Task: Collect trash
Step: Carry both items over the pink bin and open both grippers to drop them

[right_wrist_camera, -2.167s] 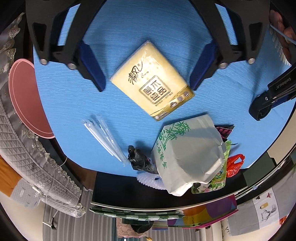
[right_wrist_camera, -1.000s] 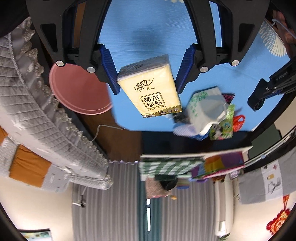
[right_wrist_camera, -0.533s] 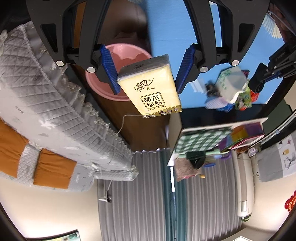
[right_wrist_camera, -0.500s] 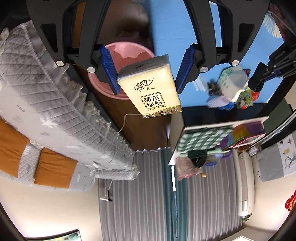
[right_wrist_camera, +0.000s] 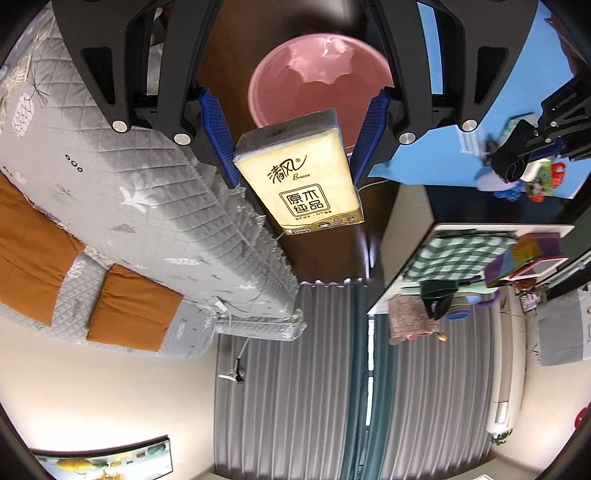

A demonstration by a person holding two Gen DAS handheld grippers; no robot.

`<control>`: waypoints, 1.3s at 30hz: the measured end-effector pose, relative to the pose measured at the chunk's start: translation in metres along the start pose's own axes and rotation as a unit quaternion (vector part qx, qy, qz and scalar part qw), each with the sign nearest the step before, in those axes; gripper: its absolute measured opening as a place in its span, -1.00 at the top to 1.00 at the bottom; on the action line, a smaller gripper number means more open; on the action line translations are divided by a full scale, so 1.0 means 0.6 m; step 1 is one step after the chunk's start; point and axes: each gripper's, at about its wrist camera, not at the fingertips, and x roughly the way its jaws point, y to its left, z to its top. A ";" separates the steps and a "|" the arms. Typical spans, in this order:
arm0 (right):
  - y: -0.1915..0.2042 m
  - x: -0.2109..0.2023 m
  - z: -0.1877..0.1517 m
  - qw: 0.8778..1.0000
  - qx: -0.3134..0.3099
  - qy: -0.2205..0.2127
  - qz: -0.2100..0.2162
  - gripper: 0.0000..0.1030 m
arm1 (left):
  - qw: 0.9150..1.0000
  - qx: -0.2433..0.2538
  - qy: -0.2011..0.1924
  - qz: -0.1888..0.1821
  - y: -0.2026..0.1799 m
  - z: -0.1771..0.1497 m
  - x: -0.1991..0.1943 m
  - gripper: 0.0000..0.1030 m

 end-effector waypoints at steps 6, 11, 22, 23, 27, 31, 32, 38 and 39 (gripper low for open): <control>-0.032 0.060 -0.016 0.999 0.026 0.024 -0.007 -0.19 | 0.999 0.013 0.003 -0.029 -0.043 0.009 0.059 0.67; -0.037 0.098 -0.018 0.999 0.038 0.037 -0.005 -0.19 | 0.999 0.015 0.015 -0.039 -0.061 0.012 0.106 0.67; -0.032 0.148 -0.023 0.997 0.050 0.057 -0.004 -0.19 | 0.998 0.027 0.036 -0.046 -0.080 0.017 0.171 0.67; -0.031 0.150 -0.023 0.997 0.050 0.058 -0.003 -0.19 | 0.998 0.028 0.037 -0.047 -0.080 0.017 0.174 0.67; -0.030 0.156 -0.022 0.997 0.051 0.059 -0.003 -0.19 | 0.997 0.033 0.041 -0.048 -0.086 0.019 0.188 0.67; -0.029 0.159 -0.024 0.997 0.052 0.061 -0.002 -0.19 | 0.997 0.033 0.045 -0.048 -0.088 0.020 0.198 0.67; -0.029 0.159 -0.024 0.997 0.052 0.062 -0.002 -0.19 | 0.997 0.034 0.046 -0.049 -0.088 0.020 0.200 0.67; -0.032 0.161 -0.026 0.996 0.056 0.064 -0.004 -0.42 | 0.996 0.034 0.048 -0.061 -0.090 0.020 0.204 0.43; -0.032 0.160 -0.025 0.997 0.056 0.062 -0.005 -0.51 | 0.996 0.033 0.049 -0.063 -0.090 0.021 0.205 0.31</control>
